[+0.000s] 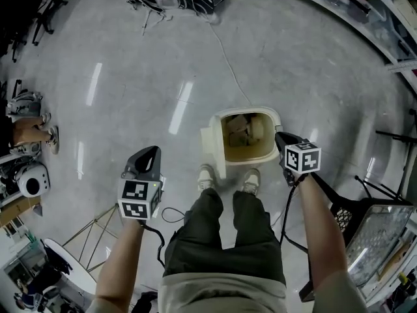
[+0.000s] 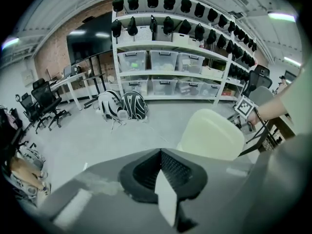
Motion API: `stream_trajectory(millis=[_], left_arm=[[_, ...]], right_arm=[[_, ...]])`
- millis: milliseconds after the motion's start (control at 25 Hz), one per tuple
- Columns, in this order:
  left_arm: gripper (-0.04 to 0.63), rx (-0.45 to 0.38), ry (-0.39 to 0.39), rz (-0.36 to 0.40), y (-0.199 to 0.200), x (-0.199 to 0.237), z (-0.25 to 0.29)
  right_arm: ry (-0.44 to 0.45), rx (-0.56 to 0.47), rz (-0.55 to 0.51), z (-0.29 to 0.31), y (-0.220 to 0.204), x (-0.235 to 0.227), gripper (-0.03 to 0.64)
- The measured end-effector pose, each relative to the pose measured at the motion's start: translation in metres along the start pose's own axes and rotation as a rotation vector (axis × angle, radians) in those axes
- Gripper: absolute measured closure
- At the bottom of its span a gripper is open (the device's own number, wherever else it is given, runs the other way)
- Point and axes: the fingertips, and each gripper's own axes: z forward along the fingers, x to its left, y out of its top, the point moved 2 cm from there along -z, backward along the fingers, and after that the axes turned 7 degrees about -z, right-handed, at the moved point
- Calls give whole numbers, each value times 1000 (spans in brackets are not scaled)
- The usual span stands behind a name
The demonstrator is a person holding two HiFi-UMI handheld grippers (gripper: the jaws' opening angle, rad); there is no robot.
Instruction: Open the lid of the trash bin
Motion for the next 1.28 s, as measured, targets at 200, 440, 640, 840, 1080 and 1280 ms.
stream_trajectory(millis=[200, 440, 640, 840, 1080, 1280], left_arm=[[594, -59, 3, 24, 33, -3, -37], [594, -154, 14, 46, 89, -8, -87], [594, -227, 12, 61, 133, -20, -136], [594, -314, 10, 94, 172, -33, -184], [594, -414, -4, 128, 220, -54, -241], [594, -495, 5, 200, 251, -70, -286]], right_arm=[[-12, -78, -12, -55, 39, 21, 614], [-52, -210, -33, -137, 90, 38, 614], [-81, -327, -17, -219, 126, 62, 614], [-89, -430, -30, -297, 153, 98, 614], [-86, -561, -96, -384, 195, 139, 614], [-86, -670, -165, -446, 226, 169, 614]])
